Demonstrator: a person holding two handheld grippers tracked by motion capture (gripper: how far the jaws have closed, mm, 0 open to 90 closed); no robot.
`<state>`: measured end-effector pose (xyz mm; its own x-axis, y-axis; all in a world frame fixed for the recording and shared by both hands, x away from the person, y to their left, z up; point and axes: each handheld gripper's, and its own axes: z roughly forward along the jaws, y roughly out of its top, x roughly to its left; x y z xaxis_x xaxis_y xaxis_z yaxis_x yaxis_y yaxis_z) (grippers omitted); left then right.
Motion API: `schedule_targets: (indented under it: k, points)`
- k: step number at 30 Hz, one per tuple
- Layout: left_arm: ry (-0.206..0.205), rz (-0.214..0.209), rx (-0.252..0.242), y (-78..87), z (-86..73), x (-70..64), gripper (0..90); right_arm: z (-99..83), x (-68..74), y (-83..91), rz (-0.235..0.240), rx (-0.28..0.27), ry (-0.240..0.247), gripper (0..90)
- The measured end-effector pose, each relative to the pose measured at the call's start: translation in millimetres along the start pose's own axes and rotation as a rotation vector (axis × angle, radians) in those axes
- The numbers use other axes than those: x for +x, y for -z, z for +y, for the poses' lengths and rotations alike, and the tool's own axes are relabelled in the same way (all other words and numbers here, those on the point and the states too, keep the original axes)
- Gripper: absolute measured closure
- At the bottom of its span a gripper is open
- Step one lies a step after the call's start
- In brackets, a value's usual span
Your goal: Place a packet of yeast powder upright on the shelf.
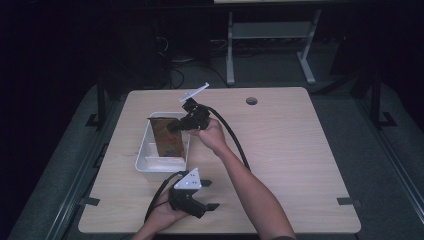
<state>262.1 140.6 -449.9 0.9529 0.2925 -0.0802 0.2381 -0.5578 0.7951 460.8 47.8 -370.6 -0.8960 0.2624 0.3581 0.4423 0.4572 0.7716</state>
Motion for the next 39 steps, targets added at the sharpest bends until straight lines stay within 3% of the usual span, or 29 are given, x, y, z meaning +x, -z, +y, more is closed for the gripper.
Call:
schedule_targets:
  k: [9, 15, 28, 39]
  points:
    - [-0.001, -0.002, 0.003, -0.3, -0.3, 0.7, 22.5, -5.0, -2.3, 8.0, -0.009, -0.001, -0.028, 58.6]
    - [-0.001, 0.001, 0.004, -0.5, -0.5, 0.9, 22.4, -9.2, -3.9, 18.2, -0.013, -0.009, -0.036, 52.2]
    - [0.011, 0.005, -0.001, 0.5, -1.1, 3.1, 22.2, -15.8, -0.2, 41.3, -0.014, -0.036, -0.041, 47.6]
    - [0.016, 0.012, -0.007, 1.4, -1.4, 4.5, 22.1, -34.2, -2.2, 69.3, -0.026, -0.053, -0.066, 46.0]
